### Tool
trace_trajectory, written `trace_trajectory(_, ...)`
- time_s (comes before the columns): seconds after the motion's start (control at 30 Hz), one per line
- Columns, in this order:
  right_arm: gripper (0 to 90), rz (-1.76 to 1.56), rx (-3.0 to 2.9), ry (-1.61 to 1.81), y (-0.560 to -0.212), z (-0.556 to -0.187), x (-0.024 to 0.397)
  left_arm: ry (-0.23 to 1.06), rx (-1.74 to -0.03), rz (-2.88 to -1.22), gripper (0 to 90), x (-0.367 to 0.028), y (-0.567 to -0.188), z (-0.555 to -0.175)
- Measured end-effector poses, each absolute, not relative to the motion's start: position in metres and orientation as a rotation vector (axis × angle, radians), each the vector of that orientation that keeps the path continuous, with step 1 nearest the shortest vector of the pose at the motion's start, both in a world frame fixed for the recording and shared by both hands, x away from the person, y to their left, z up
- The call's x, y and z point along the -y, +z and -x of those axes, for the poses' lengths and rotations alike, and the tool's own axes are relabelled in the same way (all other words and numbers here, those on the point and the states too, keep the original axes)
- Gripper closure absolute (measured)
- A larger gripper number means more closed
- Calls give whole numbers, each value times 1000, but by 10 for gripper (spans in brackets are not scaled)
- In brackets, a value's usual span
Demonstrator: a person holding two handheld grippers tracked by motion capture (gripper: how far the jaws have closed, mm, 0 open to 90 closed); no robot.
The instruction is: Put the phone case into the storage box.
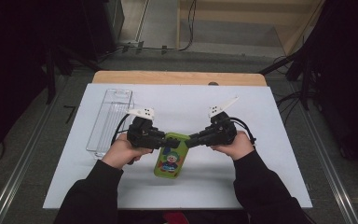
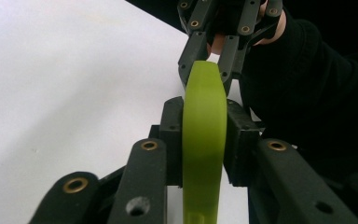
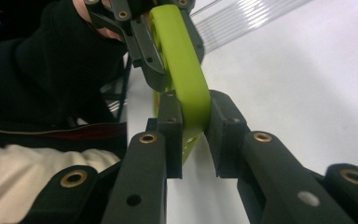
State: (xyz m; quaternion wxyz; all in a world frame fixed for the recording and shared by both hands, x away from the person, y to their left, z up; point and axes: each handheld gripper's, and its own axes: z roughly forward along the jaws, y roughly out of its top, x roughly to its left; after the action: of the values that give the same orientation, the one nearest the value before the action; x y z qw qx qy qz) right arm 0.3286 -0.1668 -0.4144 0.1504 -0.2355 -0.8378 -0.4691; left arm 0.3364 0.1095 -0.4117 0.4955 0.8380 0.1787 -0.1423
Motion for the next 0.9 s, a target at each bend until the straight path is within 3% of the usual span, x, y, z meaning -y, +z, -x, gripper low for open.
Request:
trace_trajectory(0.07,749,675,2399,-1343,-414,-329,167,-355,-445,-2022,652,-110,-412,-338)
trace_trajectory(0.17,749,687,2406,-1336,-415,-330,170,-378,-476,-2022,440,-109,-412,-339)
trace_trajectory(0.3,748,736,2409,-1355,-414,-330,174,-344,-506,-2029,338,-109,-412,-339)
trace_trajectory(0.43,748,810,2416,-1349,-412,-329,178,-296,-550,-2044,296,-109,-411,-339)
trace_trajectory(0.9,747,956,2432,-1328,-410,-325,186,-190,-668,-2020,295,-115,-407,-342)
